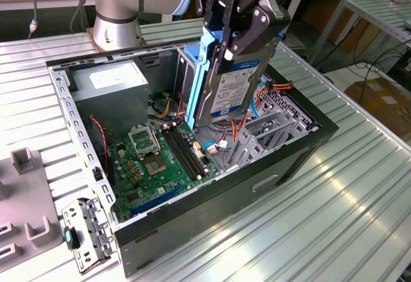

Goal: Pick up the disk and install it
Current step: 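Insert the disk into the insertion slot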

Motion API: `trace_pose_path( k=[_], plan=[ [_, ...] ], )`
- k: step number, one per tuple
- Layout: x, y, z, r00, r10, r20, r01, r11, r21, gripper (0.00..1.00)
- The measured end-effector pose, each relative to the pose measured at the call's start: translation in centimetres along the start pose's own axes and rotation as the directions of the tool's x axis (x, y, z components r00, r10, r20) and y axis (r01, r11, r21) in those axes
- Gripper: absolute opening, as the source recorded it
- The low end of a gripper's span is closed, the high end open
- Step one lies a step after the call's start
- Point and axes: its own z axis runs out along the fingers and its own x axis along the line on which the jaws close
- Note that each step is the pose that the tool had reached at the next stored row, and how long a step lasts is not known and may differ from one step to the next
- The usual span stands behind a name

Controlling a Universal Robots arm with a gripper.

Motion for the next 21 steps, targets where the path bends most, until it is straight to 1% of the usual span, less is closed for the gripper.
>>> trace_pose_path(
  k=[2, 7, 11, 16, 17, 21],
  plan=[
    [0.42, -0.45, 0.04, 1.0, 0.0, -0.0002, 0.0, 1.0, -0.0002, 0.37],
    [0.44, -0.49, 0.04, 1.0, 0.0, -0.0003, 0.0, 1.0, -0.0001, 0.37],
    [0.42, -0.85, 0.04, 1.0, 0.0, -0.0003, 0.0, 1.0, -0.0001, 0.37],
    [0.37, -1.92, 0.07, 1.0, 0.0, -0.0002, 0.0, 1.0, -0.0001, 0.37],
    [0.35, -2.27, 0.07, 1.0, 0.0, -0.0003, 0.0, 1.0, -0.0001, 0.37],
    [0.31, -3.06, 0.09, 1.0, 0.0, -0.0003, 0.0, 1.0, -0.0001, 0.37]
  ],
)
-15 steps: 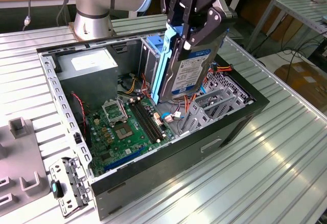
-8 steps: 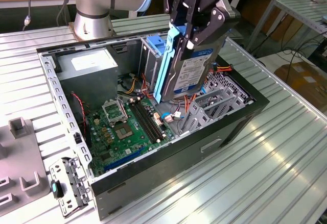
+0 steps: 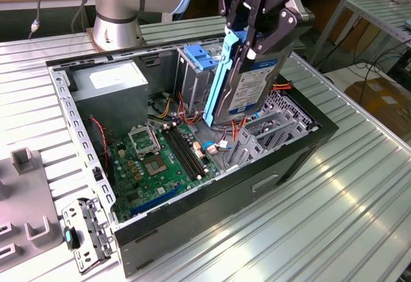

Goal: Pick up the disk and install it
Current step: 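Insert the disk into the insertion slot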

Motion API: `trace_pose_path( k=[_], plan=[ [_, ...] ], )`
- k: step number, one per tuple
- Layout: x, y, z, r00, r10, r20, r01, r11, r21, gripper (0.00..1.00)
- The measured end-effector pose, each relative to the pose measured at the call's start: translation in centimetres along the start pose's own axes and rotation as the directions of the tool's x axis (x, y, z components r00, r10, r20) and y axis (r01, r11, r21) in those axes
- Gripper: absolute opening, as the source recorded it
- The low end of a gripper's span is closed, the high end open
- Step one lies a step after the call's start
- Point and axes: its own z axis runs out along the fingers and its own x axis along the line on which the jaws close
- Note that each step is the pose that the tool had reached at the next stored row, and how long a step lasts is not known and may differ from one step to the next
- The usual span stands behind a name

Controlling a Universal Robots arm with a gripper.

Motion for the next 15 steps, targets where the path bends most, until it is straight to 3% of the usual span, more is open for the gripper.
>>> trace_pose_path(
  k=[7, 15],
  plan=[
    [-0.12, -2.32, 0.1, 1.0, 0.0, -0.0009, 0.0, 1.0, 0.0001, 0.37],
    [-0.14, -2.57, 0.1, 1.0, 0.0, -0.001, 0.0, 1.0, 0.0, 0.37]
  ],
)
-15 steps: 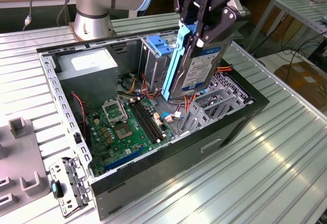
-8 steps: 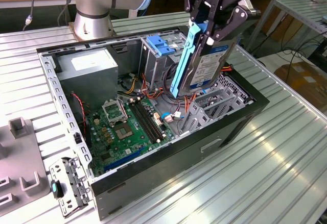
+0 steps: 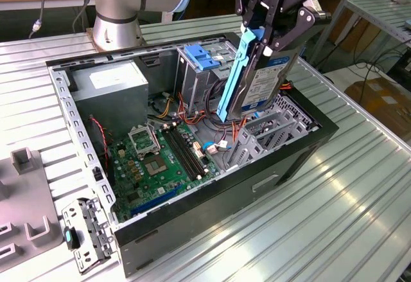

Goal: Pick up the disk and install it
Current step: 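Insert the disk into the insertion slot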

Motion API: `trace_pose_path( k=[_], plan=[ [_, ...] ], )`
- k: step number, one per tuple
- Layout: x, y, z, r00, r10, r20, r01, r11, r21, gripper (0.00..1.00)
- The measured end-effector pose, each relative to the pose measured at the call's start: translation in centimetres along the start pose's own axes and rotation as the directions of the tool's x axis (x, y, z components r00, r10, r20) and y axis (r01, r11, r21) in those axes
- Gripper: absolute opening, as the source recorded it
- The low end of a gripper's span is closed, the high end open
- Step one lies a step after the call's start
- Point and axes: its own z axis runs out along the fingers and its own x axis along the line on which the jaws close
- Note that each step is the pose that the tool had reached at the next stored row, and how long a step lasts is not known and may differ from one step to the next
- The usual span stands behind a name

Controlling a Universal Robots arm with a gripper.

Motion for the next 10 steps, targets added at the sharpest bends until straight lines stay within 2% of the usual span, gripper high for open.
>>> trace_pose_path(
  k=[5, 8, 10],
  plan=[
    [-0.01, -0.21, 0.01, 1.0, 0.0, 0.0, 0.0, 1.0, 0.0001, 0.37],
    [-0.04, -0.73, 0.03, 1.0, 0.0, 0.0, 0.0, 1.0, 0.0, 0.37],
    [-0.07, -1.31, 0.06, 1.0, 0.0, 0.0, 0.0, 1.0, 0.0001, 0.37]
  ],
)
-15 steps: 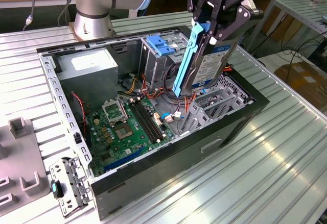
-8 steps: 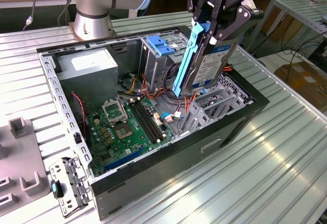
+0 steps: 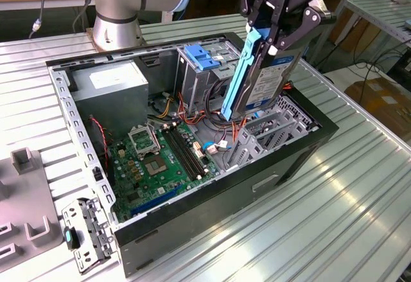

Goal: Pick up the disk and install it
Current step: 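Insert the disk into the insertion slot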

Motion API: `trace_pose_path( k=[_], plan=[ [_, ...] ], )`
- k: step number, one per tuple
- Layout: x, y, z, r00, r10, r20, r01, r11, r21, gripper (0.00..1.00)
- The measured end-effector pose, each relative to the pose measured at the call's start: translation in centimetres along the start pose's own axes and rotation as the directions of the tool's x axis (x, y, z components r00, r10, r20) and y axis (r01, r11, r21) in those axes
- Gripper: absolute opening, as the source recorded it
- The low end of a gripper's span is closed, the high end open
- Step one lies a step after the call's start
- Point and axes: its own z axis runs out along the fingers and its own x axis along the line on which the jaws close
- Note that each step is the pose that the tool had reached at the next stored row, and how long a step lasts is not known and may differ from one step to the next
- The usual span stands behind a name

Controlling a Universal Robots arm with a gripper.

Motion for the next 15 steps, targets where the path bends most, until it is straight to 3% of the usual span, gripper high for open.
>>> trace_pose_path(
  k=[5, 7, 9, 15],
  plan=[
    [-0.08, -1.66, 0.11, 1.0, 0.0, 0.0002, 0.0, 1.0, 0.0, 0.37],
    [0.19, -1.86, 0.23, 1.0, 0.0, 0.0, 0.0, 1.0, 0.0, 0.37],
    [1.14, -2.22, 0.47, 1.0, 0.0, 0.0003, 0.0, 1.0, 0.0, 0.37],
    [1.24, -2.36, 0.52, 1.0, 0.0, 0.0, 0.0, 1.0, 0.0, 0.37]
  ],
)
